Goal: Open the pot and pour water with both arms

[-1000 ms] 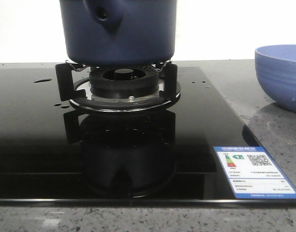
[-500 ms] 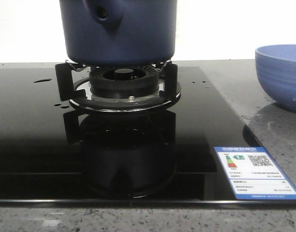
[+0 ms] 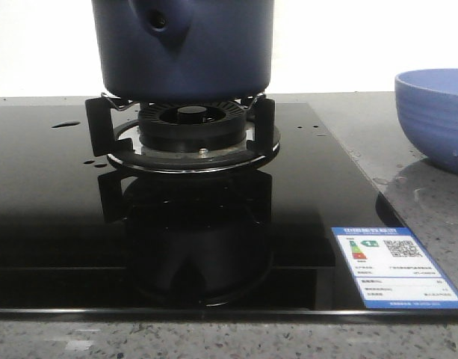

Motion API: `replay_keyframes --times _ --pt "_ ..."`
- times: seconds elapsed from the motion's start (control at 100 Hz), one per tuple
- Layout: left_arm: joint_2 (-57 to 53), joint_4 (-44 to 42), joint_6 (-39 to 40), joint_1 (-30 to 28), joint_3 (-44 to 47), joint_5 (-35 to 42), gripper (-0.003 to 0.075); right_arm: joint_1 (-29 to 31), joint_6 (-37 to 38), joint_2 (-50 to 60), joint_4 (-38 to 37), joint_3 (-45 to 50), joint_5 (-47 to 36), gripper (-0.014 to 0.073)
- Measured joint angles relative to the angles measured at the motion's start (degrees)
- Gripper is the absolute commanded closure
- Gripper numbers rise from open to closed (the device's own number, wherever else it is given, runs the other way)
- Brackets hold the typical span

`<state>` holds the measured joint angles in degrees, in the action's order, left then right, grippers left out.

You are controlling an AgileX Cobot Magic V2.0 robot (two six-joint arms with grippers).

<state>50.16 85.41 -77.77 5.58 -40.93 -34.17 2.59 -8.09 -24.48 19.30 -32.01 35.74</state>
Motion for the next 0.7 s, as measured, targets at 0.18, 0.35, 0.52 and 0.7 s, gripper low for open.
replay_keyframes --times 0.18,0.35,0.52,0.7 --pt "12.0 2.0 -2.9 0.0 -7.1 -6.0 0.0251 0.0 0.0 0.0 0.0 0.0 0.1 0.0119" --pt "20.9 2.3 -3.9 0.3 -13.4 -10.5 0.0246 0.0 0.0 0.0 0.0 0.0 0.6 0.0119" --pt "26.9 2.3 -7.6 4.3 -18.2 -11.2 0.0246 0.0 0.0 0.0 0.1 0.0 0.6 0.0119" --pt "30.5 2.3 -11.3 8.8 -21.9 -7.1 0.0246 0.0 0.0 0.0 0.1 0.0 0.6 0.0119"
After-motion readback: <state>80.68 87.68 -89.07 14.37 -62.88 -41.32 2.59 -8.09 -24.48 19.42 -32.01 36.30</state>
